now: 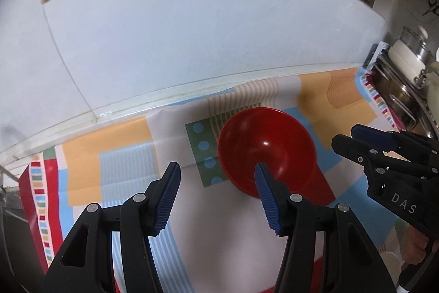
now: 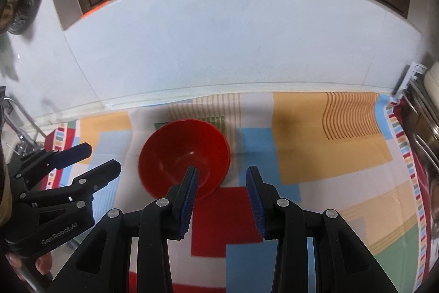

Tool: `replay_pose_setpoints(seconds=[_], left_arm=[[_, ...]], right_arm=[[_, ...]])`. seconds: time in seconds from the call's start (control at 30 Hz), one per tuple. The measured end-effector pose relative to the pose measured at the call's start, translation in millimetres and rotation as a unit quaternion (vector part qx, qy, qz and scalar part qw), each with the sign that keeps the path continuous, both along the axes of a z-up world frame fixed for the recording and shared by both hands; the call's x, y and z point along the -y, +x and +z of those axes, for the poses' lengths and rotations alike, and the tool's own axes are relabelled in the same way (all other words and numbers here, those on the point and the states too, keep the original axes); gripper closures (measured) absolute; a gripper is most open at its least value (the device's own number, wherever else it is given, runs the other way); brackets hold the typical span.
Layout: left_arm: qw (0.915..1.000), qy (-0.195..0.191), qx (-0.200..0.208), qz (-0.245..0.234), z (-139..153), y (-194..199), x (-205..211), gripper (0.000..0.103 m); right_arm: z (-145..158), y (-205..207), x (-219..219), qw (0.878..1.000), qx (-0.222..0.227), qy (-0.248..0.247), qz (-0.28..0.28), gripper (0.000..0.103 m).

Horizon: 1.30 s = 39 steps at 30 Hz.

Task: Organize plates and bowls
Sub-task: 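Move both grippers to the rim of the red bowl, then close both grippers on the rim of the red bowl, then lift the red bowl with both grippers and carry it over the white bowl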

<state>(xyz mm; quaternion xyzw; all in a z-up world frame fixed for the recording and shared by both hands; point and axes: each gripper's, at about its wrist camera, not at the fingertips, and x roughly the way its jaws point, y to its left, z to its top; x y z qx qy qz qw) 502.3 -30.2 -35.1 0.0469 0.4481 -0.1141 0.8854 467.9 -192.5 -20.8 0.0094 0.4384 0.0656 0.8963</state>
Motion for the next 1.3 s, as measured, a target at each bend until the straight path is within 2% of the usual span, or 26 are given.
replay_pose_setpoints(seconds=[0.3, 0.7, 0.87, 1.03, 1.13, 1.3], left_arm=[[0.9995, 0.016, -0.025, 0.000, -34, 36, 4, 0.048], [0.9983, 0.022, -0.054, -0.003, -62, 56, 7, 0.048], [0.9977, 0.015, -0.066, -0.005, -69, 59, 10, 0.061], [0.9969, -0.002, -0.078, -0.010, -73, 59, 11, 0.082], [0.9961, -0.014, -0.087, -0.011, -75, 60, 13, 0.091], [0.9959, -0.016, -0.089, -0.003, -74, 57, 14, 0.091]], right_arm=[[-33, 37, -3, 0.999, -0.047, 0.000, 0.014, 0.066], [-63, 60, -11, 0.996, -0.080, 0.005, 0.027, 0.066], [-71, 65, -10, 0.995, -0.093, 0.009, 0.029, 0.076], [-76, 67, -12, 0.993, -0.107, 0.015, 0.036, 0.085], [-77, 67, -12, 0.993, -0.109, 0.019, 0.036, 0.085], [-76, 68, -12, 0.993, -0.114, 0.023, 0.030, 0.087]])
